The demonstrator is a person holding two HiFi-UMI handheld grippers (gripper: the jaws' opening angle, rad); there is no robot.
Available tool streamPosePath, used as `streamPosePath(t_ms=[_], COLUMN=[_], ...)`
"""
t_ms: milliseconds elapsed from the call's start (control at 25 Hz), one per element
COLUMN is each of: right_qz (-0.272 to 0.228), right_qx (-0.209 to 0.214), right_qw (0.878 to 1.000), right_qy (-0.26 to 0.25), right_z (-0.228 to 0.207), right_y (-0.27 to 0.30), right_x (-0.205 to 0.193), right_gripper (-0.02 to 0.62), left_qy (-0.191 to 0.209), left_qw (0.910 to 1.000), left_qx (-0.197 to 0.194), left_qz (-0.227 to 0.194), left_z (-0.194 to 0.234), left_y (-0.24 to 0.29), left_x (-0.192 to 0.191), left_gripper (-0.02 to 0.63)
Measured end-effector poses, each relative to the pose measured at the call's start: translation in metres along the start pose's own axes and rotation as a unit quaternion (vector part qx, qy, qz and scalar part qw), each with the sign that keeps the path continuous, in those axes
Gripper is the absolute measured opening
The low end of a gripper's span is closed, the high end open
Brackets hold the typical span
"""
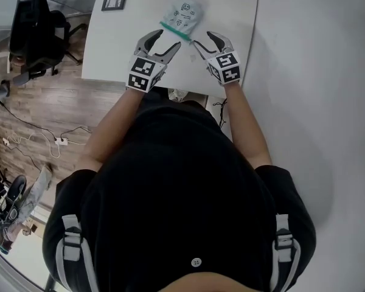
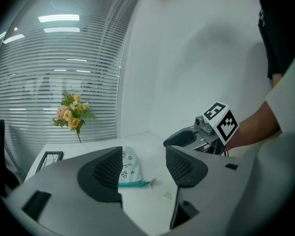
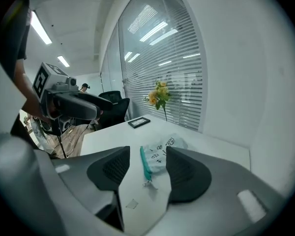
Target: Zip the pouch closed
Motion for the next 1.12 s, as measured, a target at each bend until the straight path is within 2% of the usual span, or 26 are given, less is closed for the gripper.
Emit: streamPosePath(t_ms=[120, 400, 800, 1120], right_qz=[0.015, 0.088, 0.173, 0.203], right_qx=[0.006, 0.032, 0.071, 0.084], right_qw=[1.0, 0.995, 0.981, 0.973], right_qy=[-0.011, -0.025, -0.052, -0.074], right_z=[-0.004, -0.007, 0.002, 0.007], right_y=[0.009, 0.035, 0.066, 0.082], right_x=[-0.01, -0.054, -0.1, -0.116], right_gripper=[0.235, 0.222, 0.192, 0.16], left_qy=[-0.009, -0.021, -0.033, -0.051], left_qw=[0.9998, 0.998, 0.9917, 0.9859], left_qx=[0.004, 0.003, -0.014, -0.023], left_qz=[0.016, 0.06, 0.123, 0.158], left_z=[0.006, 0.021, 0.031, 0.029], left_y=[0.015, 0.044, 0.074, 0.083], left_x=[-0.014, -0.044, -0.088, -0.112], left_gripper=[0.279, 0.278, 0.276, 0.273])
Point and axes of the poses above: the fingertips, and each gripper's own axes: y forward along the fingers, z to its left, x out of its top, the point moved 1 cm from there along -y, backward along the fingers, and after that the axes turned 7 degrees about -y, right-handed, at the moved point
